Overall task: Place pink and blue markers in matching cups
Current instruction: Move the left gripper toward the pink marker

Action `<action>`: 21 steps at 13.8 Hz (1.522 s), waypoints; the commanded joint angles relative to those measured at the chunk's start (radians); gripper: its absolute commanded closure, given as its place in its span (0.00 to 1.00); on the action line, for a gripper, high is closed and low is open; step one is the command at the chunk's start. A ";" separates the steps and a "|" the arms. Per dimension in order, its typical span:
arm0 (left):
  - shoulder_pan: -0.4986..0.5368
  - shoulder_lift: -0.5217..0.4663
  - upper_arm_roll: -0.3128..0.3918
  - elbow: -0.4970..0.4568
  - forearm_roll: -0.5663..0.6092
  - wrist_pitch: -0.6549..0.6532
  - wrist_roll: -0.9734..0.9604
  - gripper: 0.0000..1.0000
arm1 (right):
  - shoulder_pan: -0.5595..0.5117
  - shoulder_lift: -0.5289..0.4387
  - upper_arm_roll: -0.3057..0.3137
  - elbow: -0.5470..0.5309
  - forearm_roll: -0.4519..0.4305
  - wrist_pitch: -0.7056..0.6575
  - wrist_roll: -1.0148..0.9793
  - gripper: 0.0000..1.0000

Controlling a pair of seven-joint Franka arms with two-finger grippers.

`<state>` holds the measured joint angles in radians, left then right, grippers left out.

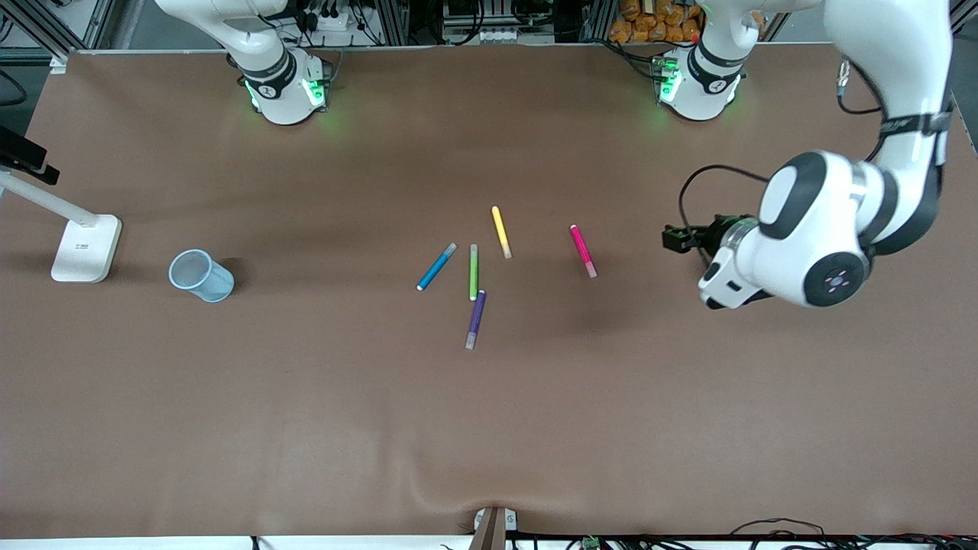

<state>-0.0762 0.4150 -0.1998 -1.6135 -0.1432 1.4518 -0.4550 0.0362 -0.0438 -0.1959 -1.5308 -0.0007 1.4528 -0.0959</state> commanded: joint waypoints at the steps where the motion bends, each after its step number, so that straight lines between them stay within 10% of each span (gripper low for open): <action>1: -0.023 0.033 -0.001 0.017 -0.016 0.025 -0.034 0.00 | -0.021 0.004 0.010 0.009 0.001 -0.009 -0.016 0.00; 21: -0.105 0.171 -0.001 0.006 -0.059 0.222 -0.183 0.00 | -0.010 0.143 0.015 0.020 0.022 0.005 -0.007 0.00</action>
<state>-0.1726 0.5778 -0.2041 -1.6120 -0.1809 1.6659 -0.6225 0.0343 0.0886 -0.1917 -1.5301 0.0048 1.4622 -0.1033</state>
